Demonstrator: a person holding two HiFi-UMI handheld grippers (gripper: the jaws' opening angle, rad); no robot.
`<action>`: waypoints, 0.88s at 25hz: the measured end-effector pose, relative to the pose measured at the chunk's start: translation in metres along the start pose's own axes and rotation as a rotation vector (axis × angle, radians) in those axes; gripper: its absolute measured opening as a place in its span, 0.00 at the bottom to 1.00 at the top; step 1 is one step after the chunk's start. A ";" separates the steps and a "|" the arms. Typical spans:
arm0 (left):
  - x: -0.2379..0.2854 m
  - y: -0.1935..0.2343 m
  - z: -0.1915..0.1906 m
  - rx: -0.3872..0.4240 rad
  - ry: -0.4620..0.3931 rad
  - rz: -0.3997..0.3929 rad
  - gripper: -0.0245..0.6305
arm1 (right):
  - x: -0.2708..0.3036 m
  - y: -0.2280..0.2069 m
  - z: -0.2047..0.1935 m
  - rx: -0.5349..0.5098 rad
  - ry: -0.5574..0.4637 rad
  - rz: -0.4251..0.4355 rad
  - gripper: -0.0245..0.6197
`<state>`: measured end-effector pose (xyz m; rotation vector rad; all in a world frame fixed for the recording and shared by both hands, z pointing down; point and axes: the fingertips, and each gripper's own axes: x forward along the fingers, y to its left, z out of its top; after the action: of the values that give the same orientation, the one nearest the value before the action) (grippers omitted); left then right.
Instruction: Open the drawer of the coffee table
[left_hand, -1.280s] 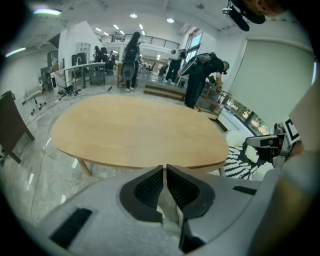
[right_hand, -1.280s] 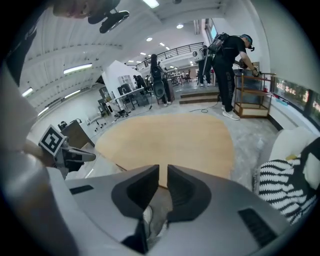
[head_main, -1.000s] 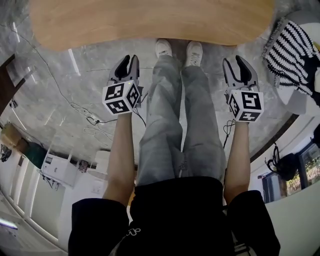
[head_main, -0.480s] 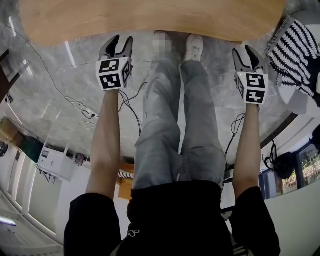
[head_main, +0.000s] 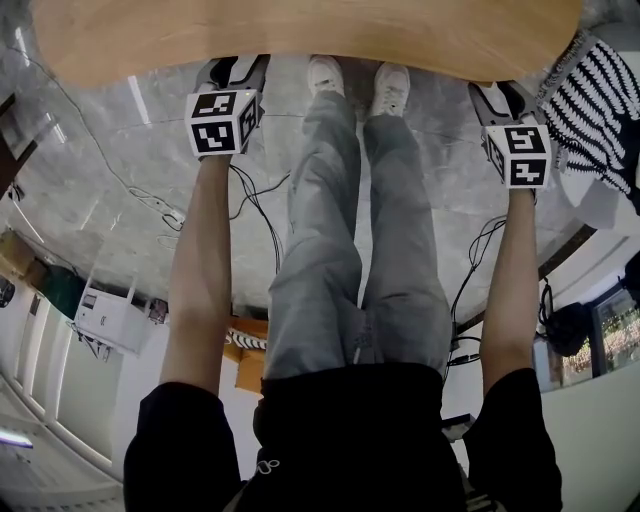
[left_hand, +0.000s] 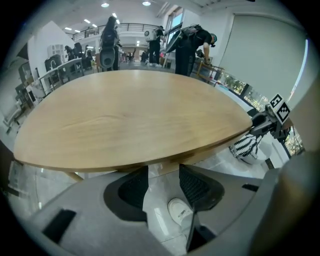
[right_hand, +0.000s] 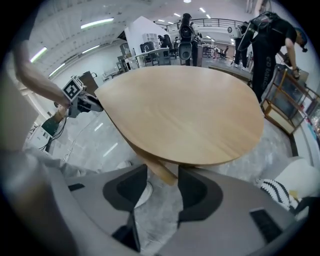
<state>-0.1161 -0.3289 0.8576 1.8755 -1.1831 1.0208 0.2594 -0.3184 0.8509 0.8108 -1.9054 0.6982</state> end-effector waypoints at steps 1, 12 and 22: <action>0.001 -0.002 0.000 0.006 0.003 -0.003 0.30 | 0.001 0.000 0.000 -0.005 0.004 0.011 0.30; 0.006 -0.014 0.002 0.027 0.026 0.013 0.19 | 0.007 0.001 0.000 -0.007 0.036 0.044 0.31; 0.000 -0.014 -0.003 0.030 0.049 0.038 0.18 | 0.004 0.007 -0.002 -0.082 0.079 0.049 0.28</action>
<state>-0.1040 -0.3217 0.8571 1.8469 -1.1845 1.1050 0.2535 -0.3131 0.8550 0.6773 -1.8757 0.6676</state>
